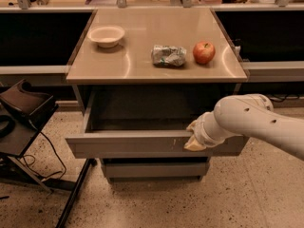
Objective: Open top drawer
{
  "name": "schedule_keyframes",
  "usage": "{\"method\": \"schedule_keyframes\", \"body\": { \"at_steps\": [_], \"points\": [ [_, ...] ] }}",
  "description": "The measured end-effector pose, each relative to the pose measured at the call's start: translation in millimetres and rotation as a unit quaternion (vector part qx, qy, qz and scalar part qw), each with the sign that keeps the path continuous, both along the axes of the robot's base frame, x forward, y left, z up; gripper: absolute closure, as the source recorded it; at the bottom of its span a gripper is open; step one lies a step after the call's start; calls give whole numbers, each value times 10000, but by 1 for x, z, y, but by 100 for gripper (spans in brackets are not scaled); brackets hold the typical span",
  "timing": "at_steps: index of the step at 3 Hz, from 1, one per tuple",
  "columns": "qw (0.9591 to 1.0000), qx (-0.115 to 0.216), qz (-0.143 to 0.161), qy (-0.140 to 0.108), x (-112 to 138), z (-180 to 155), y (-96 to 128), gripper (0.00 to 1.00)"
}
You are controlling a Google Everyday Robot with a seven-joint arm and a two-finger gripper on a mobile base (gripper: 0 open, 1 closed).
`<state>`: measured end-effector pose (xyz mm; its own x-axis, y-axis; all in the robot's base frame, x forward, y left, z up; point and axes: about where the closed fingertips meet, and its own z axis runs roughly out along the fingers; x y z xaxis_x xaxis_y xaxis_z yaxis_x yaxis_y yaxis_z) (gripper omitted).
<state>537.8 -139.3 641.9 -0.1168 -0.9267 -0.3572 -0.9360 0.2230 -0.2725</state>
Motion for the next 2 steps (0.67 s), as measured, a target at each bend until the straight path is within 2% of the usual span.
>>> {"method": "schedule_keyframes", "body": {
  "at_steps": [2],
  "points": [
    [10000, -42, 59, -44, -8, -2, 0, 100]
  ]
}}
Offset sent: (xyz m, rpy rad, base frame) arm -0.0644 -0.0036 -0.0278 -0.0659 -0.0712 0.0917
